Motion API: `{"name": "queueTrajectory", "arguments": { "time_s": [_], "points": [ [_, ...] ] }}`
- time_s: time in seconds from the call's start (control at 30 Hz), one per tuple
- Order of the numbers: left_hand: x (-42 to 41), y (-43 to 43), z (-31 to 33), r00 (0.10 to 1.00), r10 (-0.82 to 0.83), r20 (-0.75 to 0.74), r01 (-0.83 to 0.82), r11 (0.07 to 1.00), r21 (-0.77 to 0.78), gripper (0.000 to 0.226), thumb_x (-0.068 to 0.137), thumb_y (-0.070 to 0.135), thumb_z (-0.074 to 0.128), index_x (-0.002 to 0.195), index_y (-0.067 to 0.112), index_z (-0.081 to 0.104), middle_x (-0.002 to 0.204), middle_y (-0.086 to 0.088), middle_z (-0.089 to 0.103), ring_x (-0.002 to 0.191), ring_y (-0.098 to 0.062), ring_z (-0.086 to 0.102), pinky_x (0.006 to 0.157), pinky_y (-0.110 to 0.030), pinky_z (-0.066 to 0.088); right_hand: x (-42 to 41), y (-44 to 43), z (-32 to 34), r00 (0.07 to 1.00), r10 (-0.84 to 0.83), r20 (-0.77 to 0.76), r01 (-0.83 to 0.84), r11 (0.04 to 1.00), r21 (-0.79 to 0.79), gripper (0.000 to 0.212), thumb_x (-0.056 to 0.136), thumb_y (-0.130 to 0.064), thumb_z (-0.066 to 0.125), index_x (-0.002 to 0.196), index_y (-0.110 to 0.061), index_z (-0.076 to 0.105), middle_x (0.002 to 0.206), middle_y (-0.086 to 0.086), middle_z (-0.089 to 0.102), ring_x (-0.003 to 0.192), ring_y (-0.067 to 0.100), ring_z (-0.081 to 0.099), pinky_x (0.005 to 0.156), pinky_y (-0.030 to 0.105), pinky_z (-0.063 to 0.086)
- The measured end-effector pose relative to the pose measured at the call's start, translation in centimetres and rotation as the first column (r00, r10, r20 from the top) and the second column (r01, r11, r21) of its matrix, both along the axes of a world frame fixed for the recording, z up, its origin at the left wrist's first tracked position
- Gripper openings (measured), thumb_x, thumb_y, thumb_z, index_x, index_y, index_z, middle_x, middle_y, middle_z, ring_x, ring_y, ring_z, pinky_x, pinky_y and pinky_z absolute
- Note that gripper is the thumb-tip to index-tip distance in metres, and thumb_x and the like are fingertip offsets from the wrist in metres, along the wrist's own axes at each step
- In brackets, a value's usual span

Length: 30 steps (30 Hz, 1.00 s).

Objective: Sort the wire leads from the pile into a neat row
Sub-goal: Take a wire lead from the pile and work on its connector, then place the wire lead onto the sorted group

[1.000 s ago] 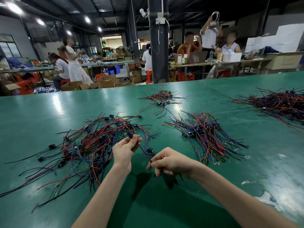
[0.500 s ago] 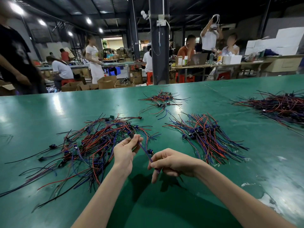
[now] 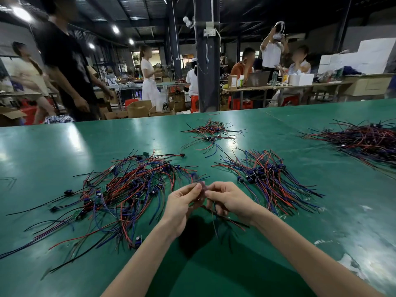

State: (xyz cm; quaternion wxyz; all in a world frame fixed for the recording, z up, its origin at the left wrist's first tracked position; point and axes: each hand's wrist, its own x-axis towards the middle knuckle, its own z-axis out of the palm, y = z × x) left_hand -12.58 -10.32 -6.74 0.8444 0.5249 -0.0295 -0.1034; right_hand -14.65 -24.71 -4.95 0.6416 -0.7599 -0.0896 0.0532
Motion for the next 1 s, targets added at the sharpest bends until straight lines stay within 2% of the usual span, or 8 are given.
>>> {"name": "queueTrajectory", "arguments": {
  "time_s": [0.23, 0.3, 0.4, 0.5, 0.67, 0.77, 0.87, 1.0],
  "points": [
    [0.3, 0.3, 0.0, 0.999, 0.008, 0.051, -0.013, 0.996, 0.090, 0.012, 0.086, -0.002, 0.060, 0.092, 0.002, 0.070, 0.083, -0.009, 0.073, 0.074, -0.014, 0.067, 0.070, -0.021, 0.056, 2.3, -4.8, 2.1, 0.922, -0.321, 0.218, 0.346, 0.934, -0.086, 0.009, 0.096, -0.010, 0.051, 0.093, -0.008, 0.059, 0.074, 0.006, 0.062, 0.043, 0.004, 0.047, 0.041, 0.013, 0.038],
    [0.6, 0.5, -0.3, 0.983, 0.075, 0.167, -0.120, 0.952, 0.281, 0.014, 0.087, -0.004, 0.060, 0.094, 0.002, 0.071, 0.082, -0.006, 0.073, 0.075, -0.014, 0.065, 0.072, -0.021, 0.055, 2.8, -6.7, 2.1, 0.851, -0.449, 0.272, 0.500, 0.850, -0.163, 0.011, 0.096, -0.011, 0.053, 0.092, -0.007, 0.062, 0.073, 0.006, 0.063, 0.046, 0.005, 0.048, 0.043, 0.014, 0.038],
    [1.0, 1.0, -1.2, 0.869, 0.033, 0.494, -0.413, 0.599, 0.686, 0.026, 0.091, -0.004, 0.053, 0.106, 0.009, 0.070, 0.096, 0.001, 0.069, 0.093, -0.012, 0.061, 0.087, -0.021, 0.047, 3.1, -9.5, 1.2, 0.793, -0.547, 0.269, 0.597, 0.608, -0.523, 0.023, 0.094, -0.012, 0.054, 0.079, -0.001, 0.067, 0.075, 0.009, 0.069, 0.059, 0.018, 0.059, 0.055, 0.022, 0.048],
    [1.3, 1.4, -2.0, 0.812, -0.136, 0.567, -0.496, 0.349, 0.795, 0.048, 0.086, -0.010, 0.042, 0.119, 0.016, 0.065, 0.114, 0.000, 0.059, 0.111, -0.018, 0.045, 0.096, -0.020, 0.033, 2.8, -10.7, 0.3, 0.805, -0.576, 0.143, 0.460, 0.452, -0.764, 0.019, 0.085, -0.009, 0.053, 0.086, 0.001, 0.070, 0.082, 0.013, 0.071, 0.080, 0.028, 0.067, 0.072, 0.033, 0.054],
    [1.4, 1.5, -2.7, 0.862, -0.224, 0.455, -0.421, 0.184, 0.888, 0.040, 0.093, 0.005, 0.047, 0.123, 0.029, 0.059, 0.125, 0.003, 0.051, 0.117, -0.020, 0.037, 0.102, -0.035, 0.033, 2.0, -9.5, 0.4, 0.759, -0.615, 0.212, 0.476, 0.302, -0.826, 0.012, 0.083, -0.009, 0.056, 0.071, -0.007, 0.054, 0.067, 0.005, 0.053, 0.060, 0.021, 0.050, 0.056, 0.025, 0.039],
    [1.3, 1.5, -2.5, 0.854, -0.219, 0.472, -0.437, 0.188, 0.879, 0.021, 0.095, 0.018, 0.053, 0.112, 0.028, 0.060, 0.120, 0.007, 0.054, 0.115, -0.016, 0.041, 0.100, -0.035, 0.035, 1.5, -8.2, 0.5, 0.724, -0.579, 0.375, 0.568, 0.191, -0.801, 0.013, 0.090, -0.016, 0.055, 0.080, -0.007, 0.051, 0.085, 0.008, 0.052, 0.064, 0.022, 0.047, 0.057, 0.027, 0.036],
    [1.2, 1.5, -2.4, 0.847, -0.236, 0.476, -0.423, 0.243, 0.873, 0.016, 0.093, 0.017, 0.057, 0.107, 0.024, 0.061, 0.109, 0.005, 0.061, 0.109, -0.016, 0.047, 0.098, -0.037, 0.041, 1.3, -6.7, 0.3, 0.688, -0.443, 0.575, 0.713, 0.262, -0.651, 0.014, 0.094, -0.020, 0.053, 0.097, -0.008, 0.060, 0.099, 0.009, 0.056, 0.068, 0.022, 0.046, 0.061, 0.027, 0.035],
    [0.8, 1.3, -2.1, 0.823, -0.279, 0.494, -0.401, 0.331, 0.854, 0.014, 0.091, 0.013, 0.060, 0.102, 0.021, 0.061, 0.095, 0.004, 0.061, 0.101, -0.018, 0.050, 0.093, -0.035, 0.043, 1.2, -4.3, 0.1, 0.847, -0.307, 0.434, 0.519, 0.656, -0.548, 0.014, 0.089, -0.020, 0.064, 0.092, -0.009, 0.071, 0.089, 0.005, 0.070, 0.075, 0.015, 0.056, 0.069, 0.024, 0.042]
  ]
}}
